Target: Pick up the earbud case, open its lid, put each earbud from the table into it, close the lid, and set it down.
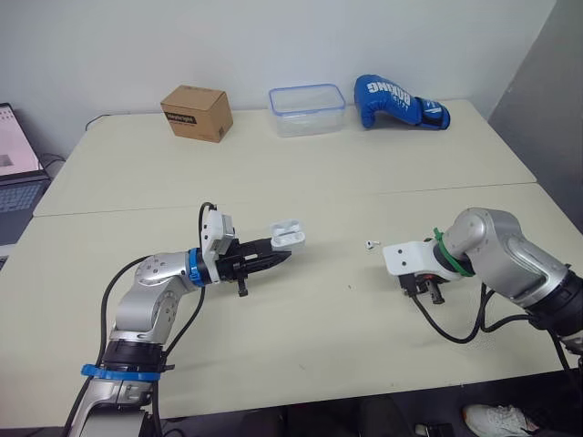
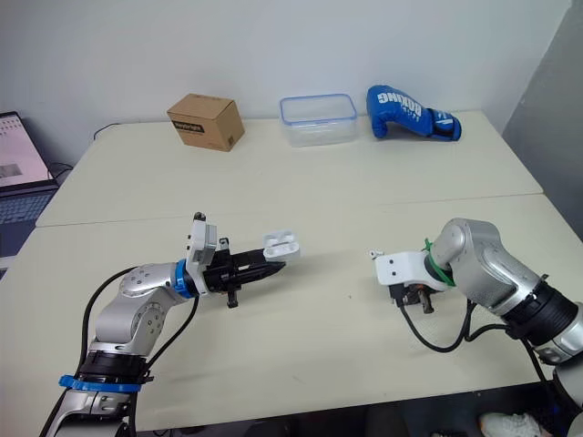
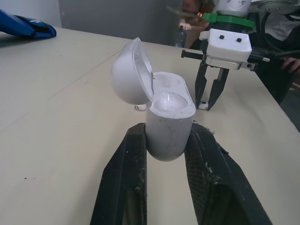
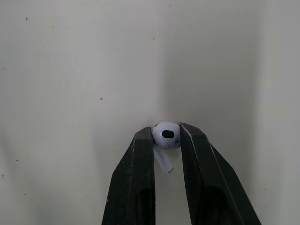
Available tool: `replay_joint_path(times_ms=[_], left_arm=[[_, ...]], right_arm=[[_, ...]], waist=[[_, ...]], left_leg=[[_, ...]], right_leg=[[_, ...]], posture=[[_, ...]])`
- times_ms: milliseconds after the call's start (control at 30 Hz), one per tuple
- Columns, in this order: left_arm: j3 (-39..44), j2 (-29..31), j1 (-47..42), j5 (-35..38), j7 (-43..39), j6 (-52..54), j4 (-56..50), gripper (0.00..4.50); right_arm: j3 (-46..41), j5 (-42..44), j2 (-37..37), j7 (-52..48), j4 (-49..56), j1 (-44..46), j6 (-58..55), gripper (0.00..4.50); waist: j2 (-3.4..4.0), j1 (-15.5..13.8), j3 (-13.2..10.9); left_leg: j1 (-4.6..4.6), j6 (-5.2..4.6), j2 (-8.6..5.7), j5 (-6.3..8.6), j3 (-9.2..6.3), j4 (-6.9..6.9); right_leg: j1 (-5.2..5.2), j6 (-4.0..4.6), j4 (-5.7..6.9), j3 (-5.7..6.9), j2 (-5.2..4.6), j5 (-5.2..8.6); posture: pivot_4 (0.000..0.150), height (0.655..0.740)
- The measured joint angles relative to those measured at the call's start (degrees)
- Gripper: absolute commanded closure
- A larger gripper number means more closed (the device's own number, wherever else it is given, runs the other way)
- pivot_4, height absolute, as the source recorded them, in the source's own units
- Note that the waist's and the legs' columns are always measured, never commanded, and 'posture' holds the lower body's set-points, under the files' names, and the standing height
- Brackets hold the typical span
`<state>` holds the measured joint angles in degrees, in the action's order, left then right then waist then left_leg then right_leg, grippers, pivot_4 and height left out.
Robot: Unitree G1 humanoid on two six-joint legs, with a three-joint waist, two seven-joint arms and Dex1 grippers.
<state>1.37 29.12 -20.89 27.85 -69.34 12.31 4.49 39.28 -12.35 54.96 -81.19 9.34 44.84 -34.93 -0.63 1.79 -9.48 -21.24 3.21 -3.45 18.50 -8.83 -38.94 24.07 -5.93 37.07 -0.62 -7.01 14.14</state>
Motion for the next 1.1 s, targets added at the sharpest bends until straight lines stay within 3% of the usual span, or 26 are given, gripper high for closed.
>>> replay_joint_path(times_ms=[200, 1100], left_arm=[[0.0, 0.02, 0.02, -0.1, -0.02, -0.02, 0.0, 3.75], [-0.4, 0.25, -0.09, -0.78, -0.09, -0.09, 0.01, 3.75]], right_arm=[[-1.42, -2.08, -0.74, 0.26, -0.51, -0.68, 1.42, 2.07], [-1.97, -11.24, -1.46, -3.94, 5.31, -3.16, 0.87, 2.07]], waist=[[-0.02, -0.01, 0.01], [-0.02, -0.06, 0.01]], left_leg=[[0.06, 0.0, 0.0, 0.0, 0.0, 0.01], [0.05, 0.0, 0.0, 0.0, 0.02, 0.01]], right_leg=[[-0.03, 0.0, 0.0, 0.0, 0.0, 0.0], [-0.03, 0.0, 0.0, -0.02, 0.01, 0.0]], posture=[[0.15, 0.7307], [0.15, 0.7307]])
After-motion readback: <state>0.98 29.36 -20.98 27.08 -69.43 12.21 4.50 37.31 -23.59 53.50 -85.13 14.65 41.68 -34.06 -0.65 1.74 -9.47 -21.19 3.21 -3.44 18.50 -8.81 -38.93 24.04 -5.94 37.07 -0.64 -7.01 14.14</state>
